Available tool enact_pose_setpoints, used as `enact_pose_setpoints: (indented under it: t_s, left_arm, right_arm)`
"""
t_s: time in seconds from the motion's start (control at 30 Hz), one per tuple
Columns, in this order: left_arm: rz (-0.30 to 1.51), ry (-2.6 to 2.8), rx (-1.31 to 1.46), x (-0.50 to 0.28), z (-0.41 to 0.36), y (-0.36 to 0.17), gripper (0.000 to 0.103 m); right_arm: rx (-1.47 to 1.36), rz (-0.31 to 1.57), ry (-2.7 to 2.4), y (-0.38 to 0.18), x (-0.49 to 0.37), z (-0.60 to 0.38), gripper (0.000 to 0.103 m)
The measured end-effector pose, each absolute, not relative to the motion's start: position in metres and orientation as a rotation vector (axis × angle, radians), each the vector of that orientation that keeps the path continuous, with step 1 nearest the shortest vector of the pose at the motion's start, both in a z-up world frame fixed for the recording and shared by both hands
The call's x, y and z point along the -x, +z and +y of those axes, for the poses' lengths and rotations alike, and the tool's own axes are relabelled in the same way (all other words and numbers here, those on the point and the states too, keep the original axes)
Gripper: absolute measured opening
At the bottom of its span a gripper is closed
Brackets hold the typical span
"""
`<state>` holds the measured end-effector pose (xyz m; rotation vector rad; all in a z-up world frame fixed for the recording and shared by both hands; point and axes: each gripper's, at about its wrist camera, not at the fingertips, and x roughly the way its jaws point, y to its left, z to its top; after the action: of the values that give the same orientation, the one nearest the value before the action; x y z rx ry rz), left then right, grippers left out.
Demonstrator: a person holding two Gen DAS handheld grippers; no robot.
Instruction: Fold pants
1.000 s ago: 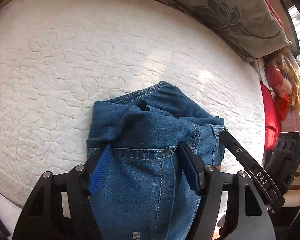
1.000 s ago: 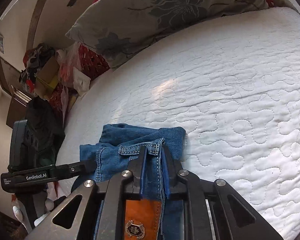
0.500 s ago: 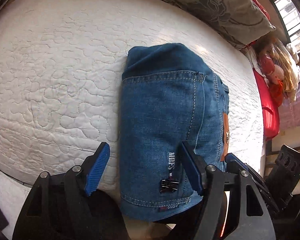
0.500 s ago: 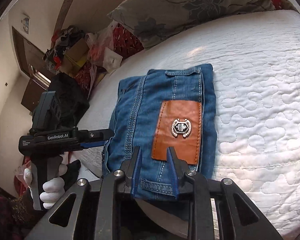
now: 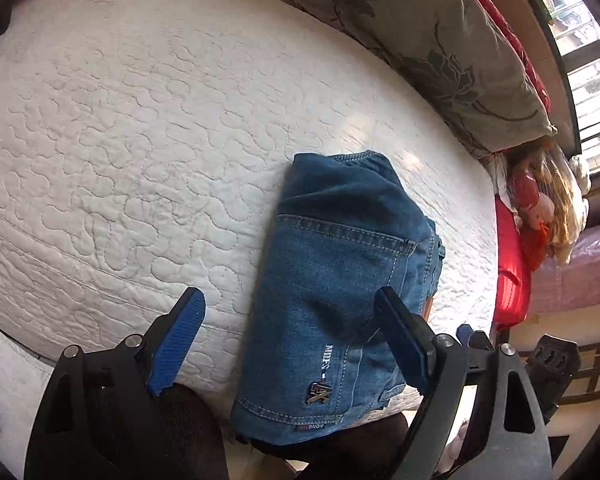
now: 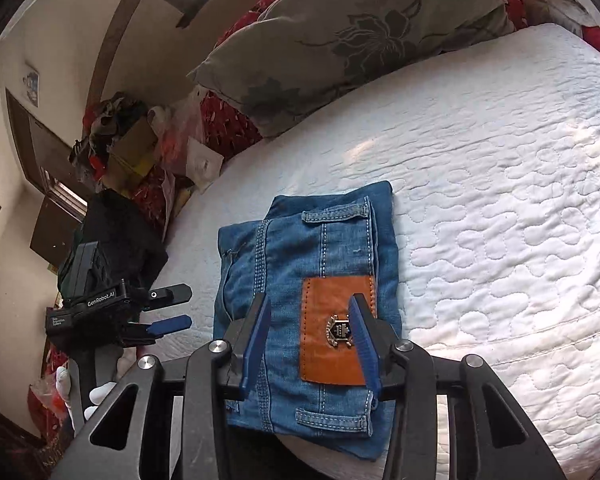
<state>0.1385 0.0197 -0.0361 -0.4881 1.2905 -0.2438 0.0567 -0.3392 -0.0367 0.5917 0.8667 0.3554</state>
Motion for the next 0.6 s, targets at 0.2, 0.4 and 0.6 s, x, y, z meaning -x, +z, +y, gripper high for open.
enact_pose_setpoints:
  t_s: [0.2, 0.4, 0.6]
  left_arm:
    - [1.266, -0.168, 0.317, -0.172, -0.037, -0.038, 0.088]
    - [1.241, -0.078, 0.169, -0.187, -0.043, -0.076, 0.103]
    - [1.247, -0.130, 0.274, -0.184, -0.025, -0.074, 0.103]
  right_arm:
    - [-0.557, 0.843, 0.368, -0.035, -0.107, -0.313, 0.041]
    - [-0.357, 0.995, 0.286, -0.088, -0.135, -0.293, 0.038]
    - [-0.538, 0.965, 0.321, -0.080, -0.123, -0.315, 0.041]
